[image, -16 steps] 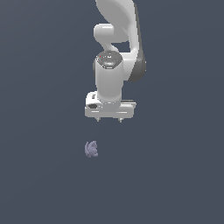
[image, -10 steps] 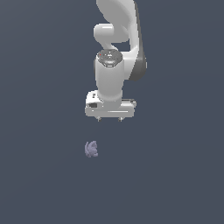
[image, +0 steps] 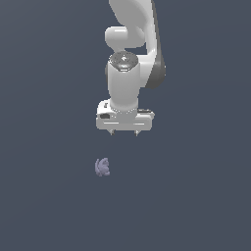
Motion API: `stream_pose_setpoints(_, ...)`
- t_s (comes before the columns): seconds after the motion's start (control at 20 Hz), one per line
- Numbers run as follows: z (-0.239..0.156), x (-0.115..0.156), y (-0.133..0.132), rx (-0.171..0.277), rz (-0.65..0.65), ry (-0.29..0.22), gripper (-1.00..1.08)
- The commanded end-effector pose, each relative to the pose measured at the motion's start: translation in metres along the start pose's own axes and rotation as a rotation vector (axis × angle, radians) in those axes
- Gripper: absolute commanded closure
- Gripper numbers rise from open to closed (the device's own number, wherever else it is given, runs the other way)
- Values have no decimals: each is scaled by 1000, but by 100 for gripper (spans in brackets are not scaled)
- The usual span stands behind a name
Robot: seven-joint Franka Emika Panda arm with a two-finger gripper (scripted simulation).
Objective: Pick up the object and move it to a goal position.
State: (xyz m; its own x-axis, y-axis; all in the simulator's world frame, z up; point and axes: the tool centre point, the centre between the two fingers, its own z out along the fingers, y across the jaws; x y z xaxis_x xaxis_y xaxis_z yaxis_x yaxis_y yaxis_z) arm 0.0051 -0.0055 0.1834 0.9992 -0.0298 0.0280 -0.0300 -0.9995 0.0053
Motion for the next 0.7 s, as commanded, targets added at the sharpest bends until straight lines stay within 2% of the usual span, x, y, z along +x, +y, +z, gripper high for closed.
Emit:
stream_pose_setpoints(0.0,1,2,1,0,-3,-1,-92)
stream_pose_setpoints(0.35,12,17,14,-2,-36,-5,-92)
stream_pose_setpoints(0.65,32,40,35,-2,-89,-11,-92)
